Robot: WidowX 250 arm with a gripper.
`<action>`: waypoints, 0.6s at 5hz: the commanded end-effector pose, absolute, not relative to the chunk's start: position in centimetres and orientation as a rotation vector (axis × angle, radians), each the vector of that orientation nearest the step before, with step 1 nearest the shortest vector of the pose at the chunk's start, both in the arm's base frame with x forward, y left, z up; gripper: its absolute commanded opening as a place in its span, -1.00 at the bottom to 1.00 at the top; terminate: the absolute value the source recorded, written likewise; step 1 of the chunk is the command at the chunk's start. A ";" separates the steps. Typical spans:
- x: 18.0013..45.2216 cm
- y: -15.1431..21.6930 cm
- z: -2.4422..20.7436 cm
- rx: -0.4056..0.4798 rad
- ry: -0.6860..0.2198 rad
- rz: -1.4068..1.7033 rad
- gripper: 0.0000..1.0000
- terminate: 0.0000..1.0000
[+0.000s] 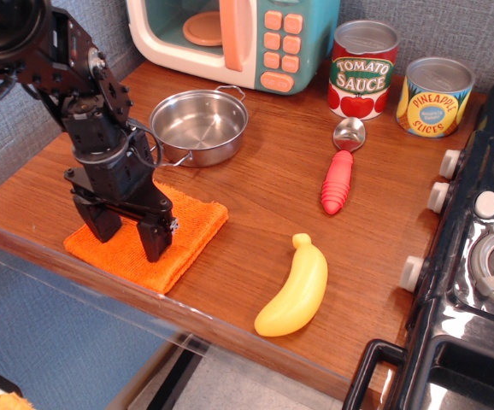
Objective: Move the orange towel to the front left corner of the table
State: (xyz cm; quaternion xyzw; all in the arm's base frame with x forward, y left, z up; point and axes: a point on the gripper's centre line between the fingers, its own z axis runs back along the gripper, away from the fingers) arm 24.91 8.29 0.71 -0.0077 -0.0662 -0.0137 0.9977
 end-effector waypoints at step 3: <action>22.7 16.3 -0.7 0.090 -0.095 0.157 1.00 -1.00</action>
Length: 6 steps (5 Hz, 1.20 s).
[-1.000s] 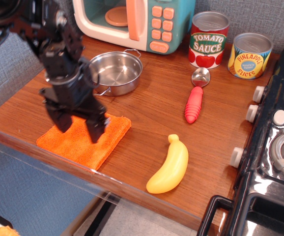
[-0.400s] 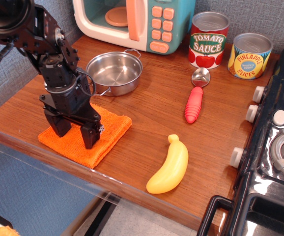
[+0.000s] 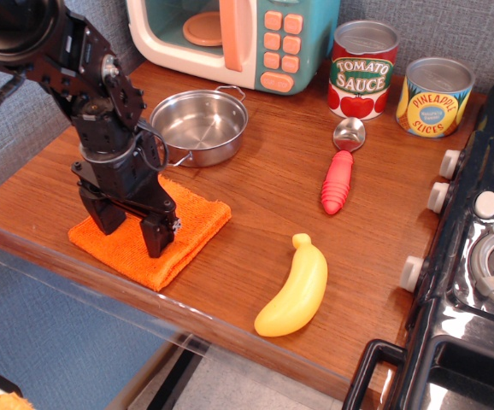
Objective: Move the orange towel to the front left corner of the table
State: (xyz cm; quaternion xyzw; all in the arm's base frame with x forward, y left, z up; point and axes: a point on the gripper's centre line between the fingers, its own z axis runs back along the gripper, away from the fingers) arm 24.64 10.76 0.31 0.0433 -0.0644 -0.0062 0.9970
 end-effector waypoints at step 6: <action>24.0 18.9 6.2 0.022 -0.214 0.190 1.00 -1.00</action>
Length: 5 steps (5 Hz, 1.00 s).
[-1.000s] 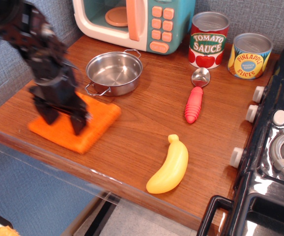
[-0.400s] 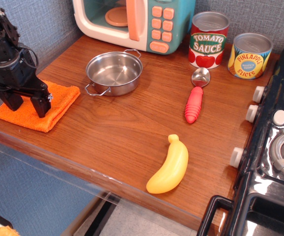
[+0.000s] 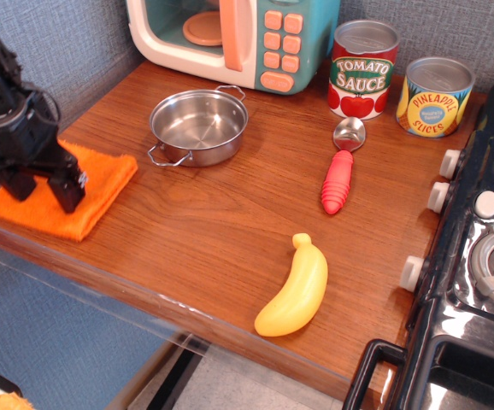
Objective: Move the orange towel to the front left corner of the table
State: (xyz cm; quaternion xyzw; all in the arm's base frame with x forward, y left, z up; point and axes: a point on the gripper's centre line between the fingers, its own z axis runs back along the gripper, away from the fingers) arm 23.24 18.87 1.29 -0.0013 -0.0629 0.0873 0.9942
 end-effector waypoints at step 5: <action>23.0 17.0 10.3 0.027 -0.226 0.108 1.00 1.00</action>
